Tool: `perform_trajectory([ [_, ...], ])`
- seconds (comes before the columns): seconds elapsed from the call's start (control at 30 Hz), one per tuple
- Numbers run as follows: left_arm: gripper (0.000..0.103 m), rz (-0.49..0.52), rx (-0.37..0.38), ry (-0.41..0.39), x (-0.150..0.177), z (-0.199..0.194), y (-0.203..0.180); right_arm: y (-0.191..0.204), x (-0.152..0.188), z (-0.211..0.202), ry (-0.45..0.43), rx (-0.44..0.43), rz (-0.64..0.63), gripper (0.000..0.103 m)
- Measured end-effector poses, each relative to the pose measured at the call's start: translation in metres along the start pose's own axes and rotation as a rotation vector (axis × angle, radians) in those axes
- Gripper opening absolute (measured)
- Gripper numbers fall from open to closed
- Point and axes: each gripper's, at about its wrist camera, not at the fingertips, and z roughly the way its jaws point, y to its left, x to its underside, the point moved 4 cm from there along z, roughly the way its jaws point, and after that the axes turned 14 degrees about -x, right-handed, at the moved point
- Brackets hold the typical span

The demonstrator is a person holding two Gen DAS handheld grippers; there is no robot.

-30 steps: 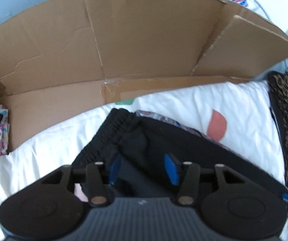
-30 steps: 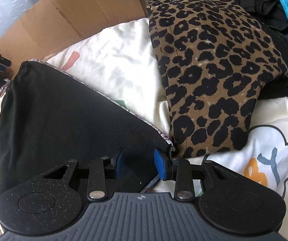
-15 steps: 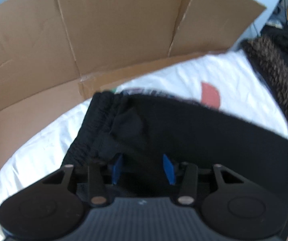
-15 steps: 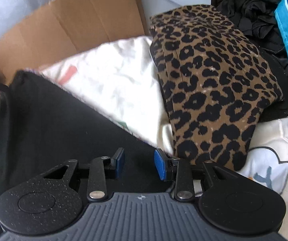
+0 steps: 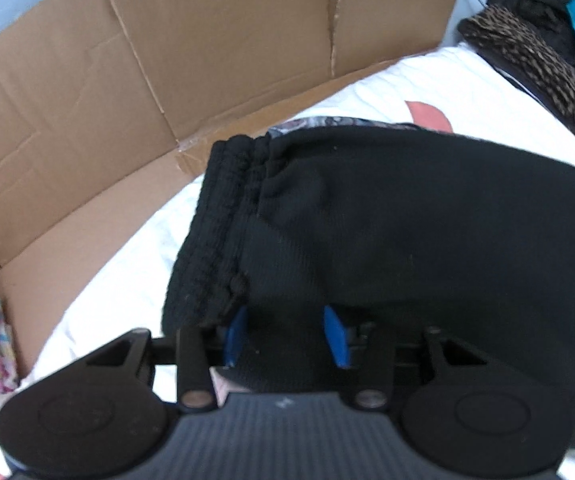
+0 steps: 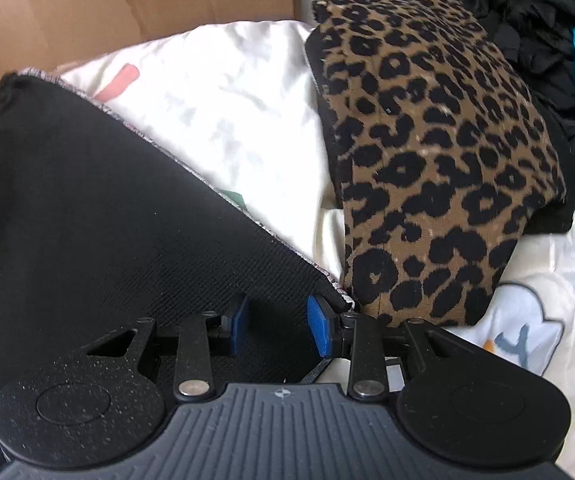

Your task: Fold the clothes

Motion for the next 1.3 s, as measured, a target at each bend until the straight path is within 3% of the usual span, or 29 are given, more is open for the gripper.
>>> perform_trajectory([
  [0.37, 0.046, -0.133, 0.087, -0.061, 0.010, -0.049, -0.002, 0.027, 0.001, -0.035, -0.041, -0.058, -0.038, 0.039],
  [0.73, 0.046, -0.094, 0.219, -0.114, 0.014, -0.072, -0.072, 0.103, 0.022, -0.043, -0.083, -0.229, -0.084, 0.040],
  [1.07, 0.046, -0.077, 0.269, -0.033, 0.048, -0.046, -0.098, 0.161, 0.049, -0.012, 0.002, -0.324, -0.160, 0.039],
  [1.3, 0.046, -0.072, 0.263, -0.027, 0.071, -0.048, -0.085, 0.164, 0.067, 0.009, 0.134, -0.263, -0.255, 0.039],
])
